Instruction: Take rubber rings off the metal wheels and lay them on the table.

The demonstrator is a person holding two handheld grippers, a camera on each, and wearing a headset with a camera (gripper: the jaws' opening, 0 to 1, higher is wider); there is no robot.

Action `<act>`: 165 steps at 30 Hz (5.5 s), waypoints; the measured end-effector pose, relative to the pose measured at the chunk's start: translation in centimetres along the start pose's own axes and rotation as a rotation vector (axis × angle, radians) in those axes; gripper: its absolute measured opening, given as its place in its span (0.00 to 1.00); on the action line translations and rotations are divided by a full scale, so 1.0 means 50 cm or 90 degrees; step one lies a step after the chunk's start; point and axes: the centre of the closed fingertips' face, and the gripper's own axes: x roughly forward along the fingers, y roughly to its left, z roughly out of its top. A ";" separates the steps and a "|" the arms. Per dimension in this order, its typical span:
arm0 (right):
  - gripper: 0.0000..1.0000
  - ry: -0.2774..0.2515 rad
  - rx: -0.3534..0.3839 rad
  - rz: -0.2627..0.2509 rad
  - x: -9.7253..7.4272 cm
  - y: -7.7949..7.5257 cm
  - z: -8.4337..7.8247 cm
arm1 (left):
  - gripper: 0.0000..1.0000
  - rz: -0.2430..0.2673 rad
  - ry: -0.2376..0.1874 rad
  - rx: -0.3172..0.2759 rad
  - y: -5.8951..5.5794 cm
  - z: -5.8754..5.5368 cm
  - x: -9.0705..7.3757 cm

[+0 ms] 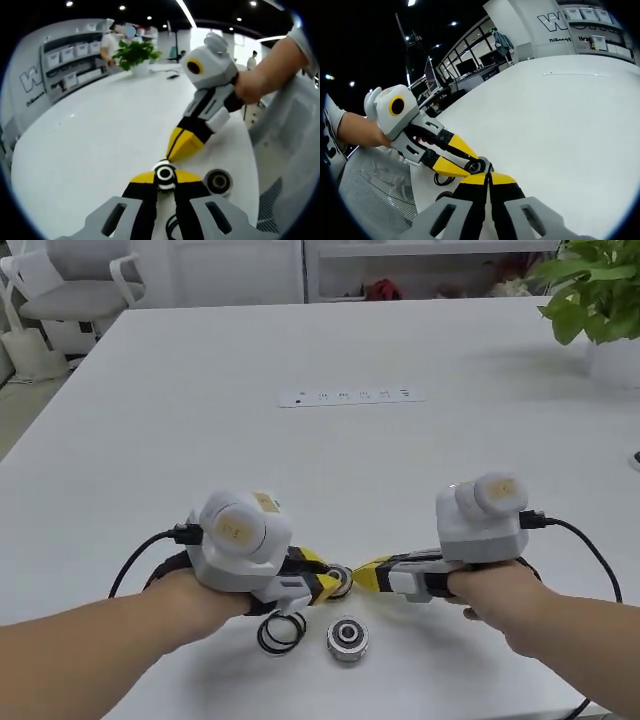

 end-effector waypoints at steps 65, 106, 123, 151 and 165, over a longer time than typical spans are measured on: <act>0.00 -0.024 -0.005 0.055 -0.005 0.050 0.024 | 0.31 -0.004 -0.023 0.019 -0.011 0.014 -0.043; 0.00 -0.029 -0.015 0.133 -0.002 0.128 0.040 | 0.64 -0.009 -0.101 0.018 -0.042 0.030 -0.214; 0.00 0.023 -0.032 0.186 0.026 0.185 0.002 | 0.68 -0.011 -0.097 -0.001 -0.052 0.012 -0.239; 0.06 0.069 -0.057 0.170 0.053 0.180 -0.044 | 0.69 -0.007 -0.076 -0.026 -0.051 -0.029 -0.240; 0.22 0.048 -0.074 0.170 0.029 0.181 -0.014 | 0.69 -0.013 -0.080 -0.035 -0.054 -0.027 -0.243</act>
